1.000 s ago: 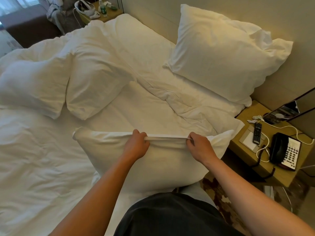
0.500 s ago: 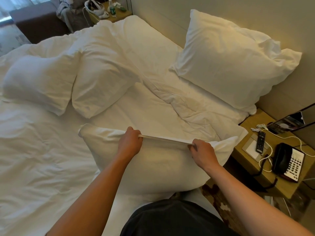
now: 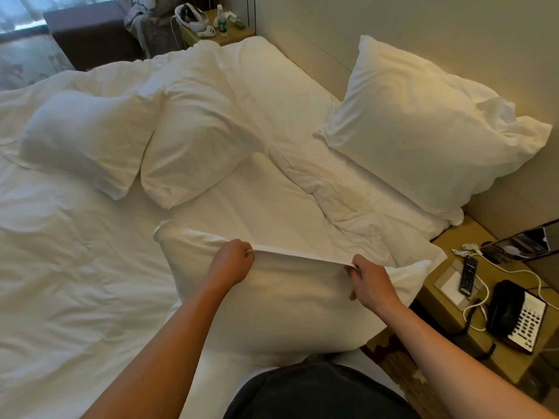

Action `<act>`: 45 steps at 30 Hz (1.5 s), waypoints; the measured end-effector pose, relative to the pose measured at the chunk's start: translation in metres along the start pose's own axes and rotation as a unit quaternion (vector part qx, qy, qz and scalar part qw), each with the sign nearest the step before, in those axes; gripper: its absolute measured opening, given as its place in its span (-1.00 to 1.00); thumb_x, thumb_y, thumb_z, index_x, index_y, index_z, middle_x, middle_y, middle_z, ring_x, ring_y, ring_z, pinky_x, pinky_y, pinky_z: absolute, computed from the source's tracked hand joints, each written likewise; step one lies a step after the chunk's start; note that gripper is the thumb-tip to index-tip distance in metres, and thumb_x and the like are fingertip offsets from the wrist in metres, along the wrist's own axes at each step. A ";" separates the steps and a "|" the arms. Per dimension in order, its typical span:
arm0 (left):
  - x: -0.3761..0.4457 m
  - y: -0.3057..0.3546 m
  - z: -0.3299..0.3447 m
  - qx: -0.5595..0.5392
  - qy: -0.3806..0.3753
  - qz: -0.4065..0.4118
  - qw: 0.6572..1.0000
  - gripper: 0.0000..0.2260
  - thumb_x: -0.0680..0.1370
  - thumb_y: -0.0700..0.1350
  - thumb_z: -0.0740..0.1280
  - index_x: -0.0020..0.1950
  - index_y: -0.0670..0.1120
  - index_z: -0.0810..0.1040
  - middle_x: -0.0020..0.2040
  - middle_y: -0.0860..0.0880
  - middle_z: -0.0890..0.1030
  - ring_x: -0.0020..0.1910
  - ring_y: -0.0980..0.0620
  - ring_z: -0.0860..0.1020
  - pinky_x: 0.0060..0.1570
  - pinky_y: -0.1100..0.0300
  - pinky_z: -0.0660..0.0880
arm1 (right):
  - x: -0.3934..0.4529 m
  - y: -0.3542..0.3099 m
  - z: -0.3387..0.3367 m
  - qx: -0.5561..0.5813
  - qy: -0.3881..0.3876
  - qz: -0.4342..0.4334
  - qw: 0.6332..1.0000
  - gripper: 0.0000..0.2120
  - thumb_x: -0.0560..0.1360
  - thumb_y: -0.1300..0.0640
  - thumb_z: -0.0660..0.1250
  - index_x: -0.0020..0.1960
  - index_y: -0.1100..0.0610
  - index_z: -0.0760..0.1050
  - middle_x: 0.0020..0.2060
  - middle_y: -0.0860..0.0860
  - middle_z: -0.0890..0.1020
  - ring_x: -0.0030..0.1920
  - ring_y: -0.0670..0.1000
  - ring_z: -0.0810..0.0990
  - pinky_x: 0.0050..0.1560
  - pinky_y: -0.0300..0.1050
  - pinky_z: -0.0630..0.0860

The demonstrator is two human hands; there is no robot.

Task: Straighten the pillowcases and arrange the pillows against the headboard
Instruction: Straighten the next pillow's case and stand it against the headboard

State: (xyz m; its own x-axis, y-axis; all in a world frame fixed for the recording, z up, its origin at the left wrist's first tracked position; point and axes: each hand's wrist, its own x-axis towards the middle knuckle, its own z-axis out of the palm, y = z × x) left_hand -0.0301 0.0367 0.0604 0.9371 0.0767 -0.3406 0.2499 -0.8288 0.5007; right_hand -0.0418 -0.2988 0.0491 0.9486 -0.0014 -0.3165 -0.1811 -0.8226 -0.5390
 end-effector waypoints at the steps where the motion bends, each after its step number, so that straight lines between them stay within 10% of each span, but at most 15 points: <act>1: -0.001 -0.001 -0.001 -0.001 0.006 0.001 1.000 -0.73 0.59 -0.18 0.22 -0.31 -0.19 0.45 -0.32 -0.12 0.51 -0.27 -0.14 0.50 -0.28 0.04 0.40 | 0.001 -0.002 -0.003 -0.008 0.003 -0.006 1.000 -0.72 0.69 0.01 0.21 -0.19 0.03 0.37 -0.40 -0.04 0.62 -0.50 -0.09 0.65 -0.32 0.00 0.59; 15: 0.027 0.034 -0.053 -0.074 0.145 0.027 0.986 -0.71 0.62 -0.10 0.28 -0.27 -0.17 0.52 -0.36 -0.07 0.56 -0.31 -0.10 0.53 -0.27 0.04 0.46 | 0.043 -0.051 -0.075 -0.038 0.111 -0.090 0.989 -0.82 0.56 0.12 0.32 -0.21 0.03 0.58 -0.35 -0.07 0.66 -0.30 0.01 0.61 -0.22 0.02 0.60; 30: 0.120 0.233 -0.055 -0.089 0.203 0.121 0.968 -0.74 0.64 -0.02 0.21 -0.20 -0.04 0.57 -0.33 0.08 0.56 -0.31 0.11 0.52 -0.28 0.12 0.46 | 0.134 0.017 -0.244 0.041 0.275 -0.074 0.958 -0.81 0.58 0.07 0.37 -0.19 0.06 0.64 -0.29 -0.02 0.68 -0.25 0.06 0.60 -0.19 0.03 0.56; 45: 0.196 0.324 0.081 -0.039 0.073 0.021 0.996 -0.71 0.64 -0.01 0.27 -0.29 0.04 0.44 -0.24 -0.05 0.51 -0.34 0.04 0.48 -0.34 0.16 0.35 | 0.248 0.186 -0.247 0.076 0.114 0.009 0.991 -0.79 0.60 0.12 0.33 -0.22 0.03 0.55 -0.29 -0.05 0.61 -0.27 -0.01 0.56 -0.33 -0.11 0.36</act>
State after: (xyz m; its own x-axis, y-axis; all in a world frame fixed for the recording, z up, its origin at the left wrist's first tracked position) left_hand 0.2151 -0.2616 0.0913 0.9713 0.1275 -0.2008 0.2222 -0.7877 0.5745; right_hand 0.2245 -0.5929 0.0634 0.9759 -0.1572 -0.1515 -0.2182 -0.7262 -0.6520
